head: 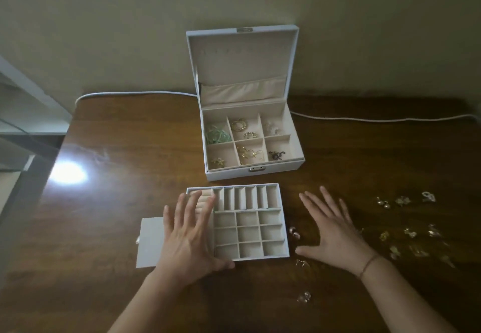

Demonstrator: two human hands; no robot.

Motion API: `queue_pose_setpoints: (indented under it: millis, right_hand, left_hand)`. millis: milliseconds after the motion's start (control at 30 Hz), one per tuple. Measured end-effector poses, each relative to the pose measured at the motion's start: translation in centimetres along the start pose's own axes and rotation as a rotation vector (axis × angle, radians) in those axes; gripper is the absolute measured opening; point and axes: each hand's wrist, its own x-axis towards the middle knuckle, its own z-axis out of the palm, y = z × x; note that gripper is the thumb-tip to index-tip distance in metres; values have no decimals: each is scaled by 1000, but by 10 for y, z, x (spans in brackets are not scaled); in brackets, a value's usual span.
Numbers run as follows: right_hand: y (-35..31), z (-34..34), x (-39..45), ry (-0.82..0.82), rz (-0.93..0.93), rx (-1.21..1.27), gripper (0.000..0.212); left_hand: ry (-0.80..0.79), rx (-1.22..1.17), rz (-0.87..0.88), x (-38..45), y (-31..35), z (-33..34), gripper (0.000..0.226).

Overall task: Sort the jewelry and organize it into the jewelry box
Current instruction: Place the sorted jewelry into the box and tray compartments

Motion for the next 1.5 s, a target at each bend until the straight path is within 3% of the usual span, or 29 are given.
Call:
queue_pose_setpoints:
  millis: [200,300,533,733,867,1033,1200,1333,1500]
  right_hand:
    - [9,13,-18,195,29,157,56]
    - [-2,20,-12,215,-39,132,45]
    - [1,29,2,274,-55,71,18]
    - [30,22,7,297,-1,75,16]
    - [34,23,8,308,-58,53,28]
    - [37,25,9,313,-88,8,16]
    - [34,13,26,360,8,137,12]
    - [20,5,37,291,-40,31,20]
    - [22,13,27,287,-115,-87,15]
  left_hand:
    - [155,16,-19,-19,19,19,117]
    - [239,-19,-121,-25,26,29,111]
    - [276,-14,-144,-20,43,35,104]
    - [297,11,-129,-19,62,46,92]
    - [301,48,-144,-16,69,47,88]
    - [241,85,-144,-18,67,51,86]
    - [293,6,-220,-9,71,43,76]
    - [303,-30,-299,9,72,31,68]
    - [280,3,-307,23,63,31,70]
